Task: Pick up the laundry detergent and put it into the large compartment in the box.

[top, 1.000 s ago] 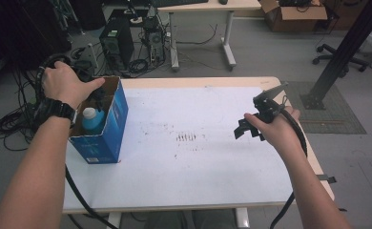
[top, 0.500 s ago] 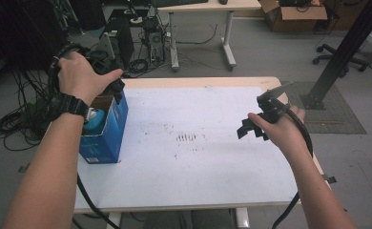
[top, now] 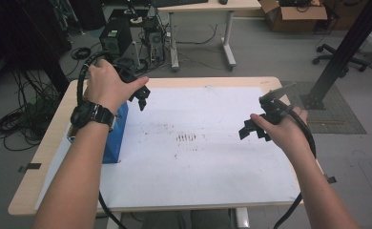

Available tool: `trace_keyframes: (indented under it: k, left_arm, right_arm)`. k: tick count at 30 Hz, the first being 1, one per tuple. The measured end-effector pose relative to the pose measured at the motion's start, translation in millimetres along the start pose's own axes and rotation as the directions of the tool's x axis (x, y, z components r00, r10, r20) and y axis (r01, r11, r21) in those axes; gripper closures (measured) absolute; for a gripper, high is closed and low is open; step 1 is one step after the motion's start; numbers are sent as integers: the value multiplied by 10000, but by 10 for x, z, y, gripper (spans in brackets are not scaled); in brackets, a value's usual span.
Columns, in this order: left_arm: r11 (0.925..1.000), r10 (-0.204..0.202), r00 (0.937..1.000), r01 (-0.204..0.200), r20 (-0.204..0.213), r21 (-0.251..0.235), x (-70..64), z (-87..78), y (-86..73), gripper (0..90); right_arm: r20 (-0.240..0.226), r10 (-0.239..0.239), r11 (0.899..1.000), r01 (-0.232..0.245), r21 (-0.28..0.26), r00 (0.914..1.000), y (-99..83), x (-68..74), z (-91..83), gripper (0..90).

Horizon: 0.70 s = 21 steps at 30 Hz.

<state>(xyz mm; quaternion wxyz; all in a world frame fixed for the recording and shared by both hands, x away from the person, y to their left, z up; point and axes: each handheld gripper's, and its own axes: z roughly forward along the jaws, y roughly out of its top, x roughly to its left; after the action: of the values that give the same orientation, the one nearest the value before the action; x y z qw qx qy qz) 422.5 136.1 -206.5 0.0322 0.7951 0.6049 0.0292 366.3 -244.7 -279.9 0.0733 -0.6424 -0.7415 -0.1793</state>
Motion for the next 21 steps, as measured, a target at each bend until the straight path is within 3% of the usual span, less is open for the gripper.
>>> trace_keyframes:
  k: [8, 21]
  left_arm:
    - [9991, 347, 9991, -352, 226, 232, -207, 223, 7, 52]
    - [9981, 492, 9984, -502, 285, 355, -286, 316, 13, 51]
  right_arm:
    - [-40, -47, 10000, 47, 34, 10000, -12, 9, 27, 53]
    - [-34, 21, 10000, -21, 49, 10000, -39, -24, 32, 52]
